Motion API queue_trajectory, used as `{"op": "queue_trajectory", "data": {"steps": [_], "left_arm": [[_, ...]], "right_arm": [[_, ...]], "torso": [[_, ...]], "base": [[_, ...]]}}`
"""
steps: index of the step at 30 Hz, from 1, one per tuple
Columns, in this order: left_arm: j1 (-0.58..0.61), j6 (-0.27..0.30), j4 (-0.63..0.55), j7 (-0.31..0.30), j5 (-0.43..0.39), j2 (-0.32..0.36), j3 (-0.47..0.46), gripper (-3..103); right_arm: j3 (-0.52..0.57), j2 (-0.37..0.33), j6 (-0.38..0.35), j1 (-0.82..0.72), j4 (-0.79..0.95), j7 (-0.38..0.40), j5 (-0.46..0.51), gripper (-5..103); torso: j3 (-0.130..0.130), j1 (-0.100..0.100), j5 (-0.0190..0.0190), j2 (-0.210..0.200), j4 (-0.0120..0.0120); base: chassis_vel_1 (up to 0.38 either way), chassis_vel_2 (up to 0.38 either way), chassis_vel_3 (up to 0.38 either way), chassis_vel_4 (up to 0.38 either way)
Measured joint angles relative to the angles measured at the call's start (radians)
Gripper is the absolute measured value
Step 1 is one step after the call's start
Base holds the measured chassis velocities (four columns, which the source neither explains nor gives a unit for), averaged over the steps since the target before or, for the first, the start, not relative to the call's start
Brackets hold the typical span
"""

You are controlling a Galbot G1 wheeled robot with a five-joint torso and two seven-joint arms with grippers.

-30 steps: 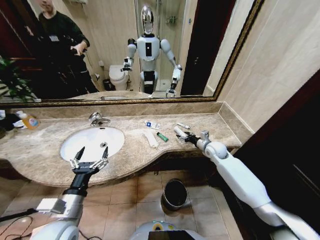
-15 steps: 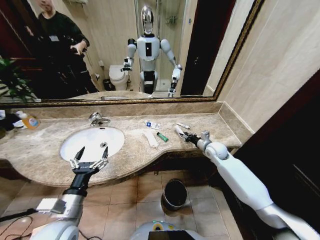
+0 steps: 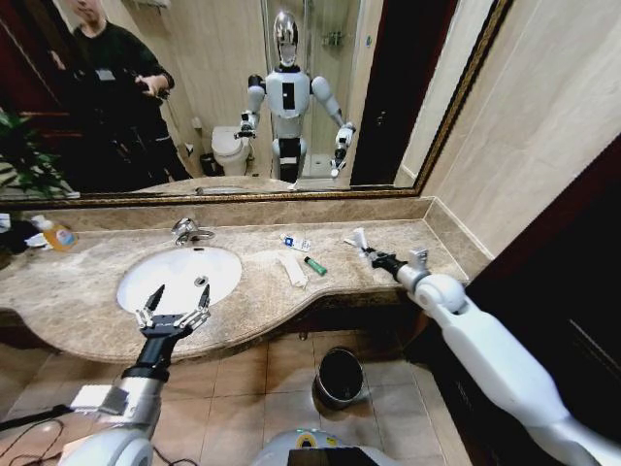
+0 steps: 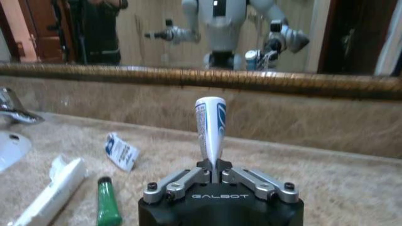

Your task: Pick up the trash from the sink and place it in the trash bin.

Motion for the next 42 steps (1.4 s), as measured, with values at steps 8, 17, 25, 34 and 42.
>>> {"op": "queue_trajectory", "data": {"steps": [8,17,25,34,42], "left_arm": [[0.000,0.000,0.000,0.000,0.000,0.000,0.000,100],[0.000,0.000,0.000,0.000,0.000,0.000,0.000,100],[0.000,0.000,0.000,0.000,0.000,0.000,0.000,100],[0.000,0.000,0.000,0.000,0.000,0.000,0.000,100],[0.000,0.000,0.000,0.000,0.000,0.000,0.000,100]], "right_arm": [[0.108,-0.070,0.014,-0.144,0.170,0.070,0.061,5],[0.174,-0.027,-0.011,-0.362,0.363,0.182,0.088,5],[0.211,0.089,-0.028,-0.579,0.458,0.196,0.022,5],[0.184,0.265,0.066,-0.757,0.344,0.026,-0.240,5],[0.143,0.348,0.163,-0.756,0.131,-0.097,-0.365,5]], "torso": [[0.000,0.000,-0.0002,0.000,0.0001],[0.000,0.000,-0.0002,0.000,0.0001],[0.000,0.000,-0.0004,0.000,0.0001],[0.000,0.000,-0.0003,0.000,0.0000],[0.000,0.000,-0.0003,0.000,0.0000]], "base": [[0.000,0.000,0.000,0.000],[0.000,0.000,0.000,0.000],[0.000,0.000,0.000,0.000],[0.000,0.000,0.000,0.000],[0.000,0.000,0.000,0.000]]}}
